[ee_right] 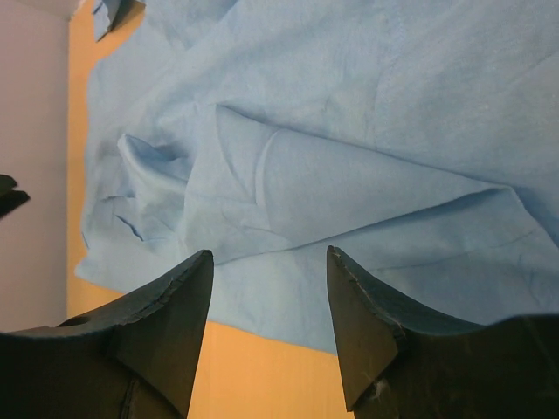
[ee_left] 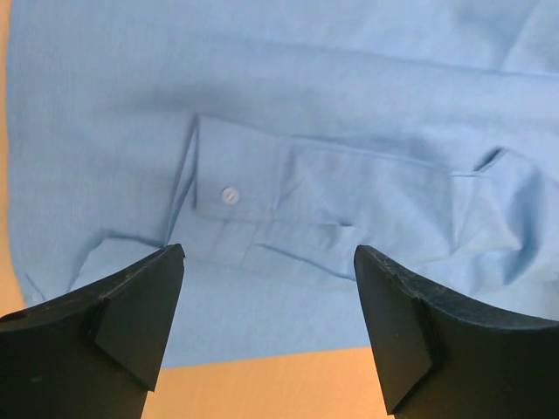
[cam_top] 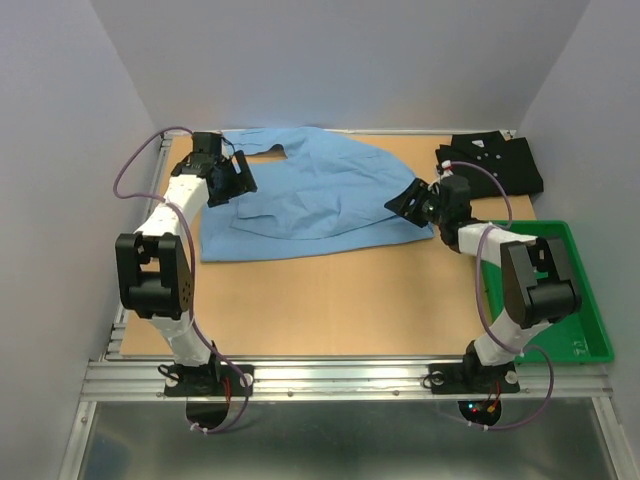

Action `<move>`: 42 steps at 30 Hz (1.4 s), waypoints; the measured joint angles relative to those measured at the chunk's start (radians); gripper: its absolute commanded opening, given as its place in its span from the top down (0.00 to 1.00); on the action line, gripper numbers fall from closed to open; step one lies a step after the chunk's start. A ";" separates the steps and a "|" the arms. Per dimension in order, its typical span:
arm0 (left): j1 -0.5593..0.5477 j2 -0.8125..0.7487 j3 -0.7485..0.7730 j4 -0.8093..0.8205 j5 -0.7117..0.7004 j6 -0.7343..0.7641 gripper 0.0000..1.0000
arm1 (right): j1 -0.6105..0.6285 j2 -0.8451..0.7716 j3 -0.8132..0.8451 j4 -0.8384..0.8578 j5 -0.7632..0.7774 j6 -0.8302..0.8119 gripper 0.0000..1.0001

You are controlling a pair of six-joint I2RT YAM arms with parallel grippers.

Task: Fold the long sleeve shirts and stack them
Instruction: Fold the shirt

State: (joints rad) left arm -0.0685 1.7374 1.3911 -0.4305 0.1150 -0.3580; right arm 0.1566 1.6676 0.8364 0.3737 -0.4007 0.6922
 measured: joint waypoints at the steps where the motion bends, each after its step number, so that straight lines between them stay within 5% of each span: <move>1: -0.006 -0.008 0.006 0.014 0.000 0.008 0.10 | 0.000 -0.011 0.000 -0.016 0.008 -0.014 0.40; 8: -0.102 -0.005 0.055 0.104 0.041 0.060 0.10 | 0.000 -0.048 0.000 -0.070 0.042 -0.030 0.41; 16: -0.265 0.236 0.226 0.198 0.060 0.122 0.13 | 0.000 -0.049 0.000 -0.082 0.045 0.012 0.41; 27: -0.253 0.436 0.353 0.202 0.113 0.141 0.18 | 0.000 0.027 0.000 -0.039 0.034 0.104 0.41; 42: -0.253 0.459 0.354 0.199 0.239 0.121 0.26 | 0.000 0.134 0.000 0.002 0.056 0.169 0.41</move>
State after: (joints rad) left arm -0.3210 2.1967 1.7454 -0.2314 0.3538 -0.2375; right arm 0.1566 1.8019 0.8364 0.3759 -0.3450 0.8608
